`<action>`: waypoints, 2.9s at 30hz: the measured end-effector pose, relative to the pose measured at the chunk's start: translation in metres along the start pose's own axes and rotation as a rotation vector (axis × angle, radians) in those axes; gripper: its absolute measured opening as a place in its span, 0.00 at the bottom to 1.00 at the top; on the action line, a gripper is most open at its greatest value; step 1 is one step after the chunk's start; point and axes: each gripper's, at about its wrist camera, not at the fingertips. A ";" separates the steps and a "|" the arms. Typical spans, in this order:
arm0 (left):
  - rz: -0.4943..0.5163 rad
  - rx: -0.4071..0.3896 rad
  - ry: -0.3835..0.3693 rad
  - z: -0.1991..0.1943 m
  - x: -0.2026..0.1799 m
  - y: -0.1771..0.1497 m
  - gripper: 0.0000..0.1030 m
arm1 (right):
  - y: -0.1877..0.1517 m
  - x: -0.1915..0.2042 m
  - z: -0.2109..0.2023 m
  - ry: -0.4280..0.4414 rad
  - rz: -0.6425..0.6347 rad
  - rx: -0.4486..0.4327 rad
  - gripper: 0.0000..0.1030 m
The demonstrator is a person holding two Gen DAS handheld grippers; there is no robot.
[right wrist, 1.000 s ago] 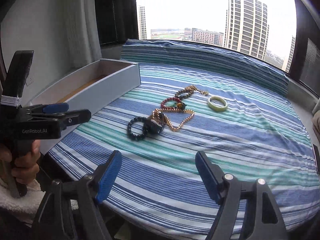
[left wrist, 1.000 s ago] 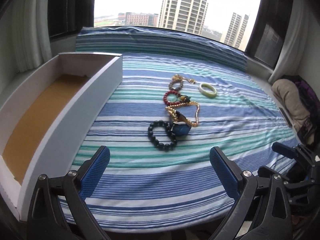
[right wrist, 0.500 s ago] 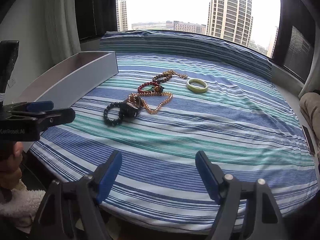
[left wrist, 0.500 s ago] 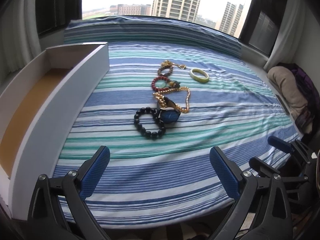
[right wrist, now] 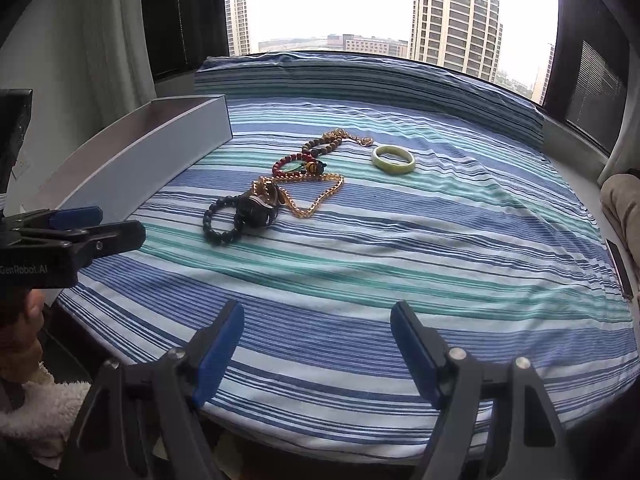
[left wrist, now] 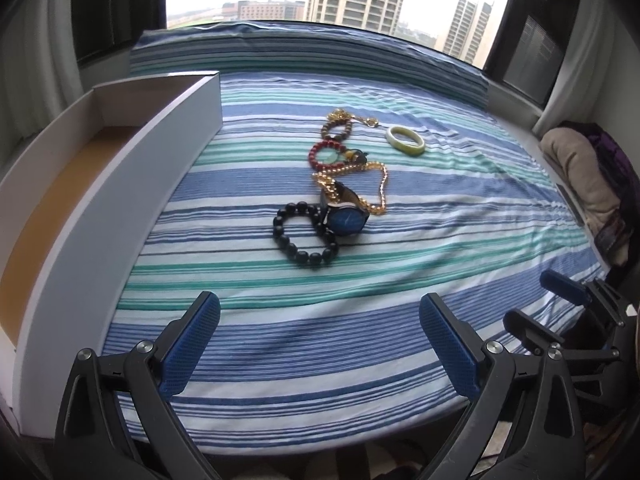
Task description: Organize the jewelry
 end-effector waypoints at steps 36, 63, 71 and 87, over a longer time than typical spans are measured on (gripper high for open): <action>-0.059 0.269 -0.231 0.130 0.028 0.143 0.74 | -0.004 -0.034 0.029 0.040 0.126 0.070 0.75; -0.128 0.184 -0.357 0.089 0.024 0.182 0.05 | -0.009 -0.066 0.031 -0.007 0.200 0.062 0.75; -0.115 -0.022 -0.387 -0.008 0.035 0.203 0.05 | 0.020 -0.049 0.037 0.039 0.088 0.019 0.75; -0.107 -0.117 -0.349 -0.085 0.074 0.170 0.05 | 0.126 0.051 0.168 0.396 -0.611 0.218 0.61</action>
Point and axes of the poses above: each gripper's, at about its wrist camera, not at the fingertips, and z roughly the way its jaws point, x to its left, y to its top, and after that the axes turned 6 degrees about x, right-handed
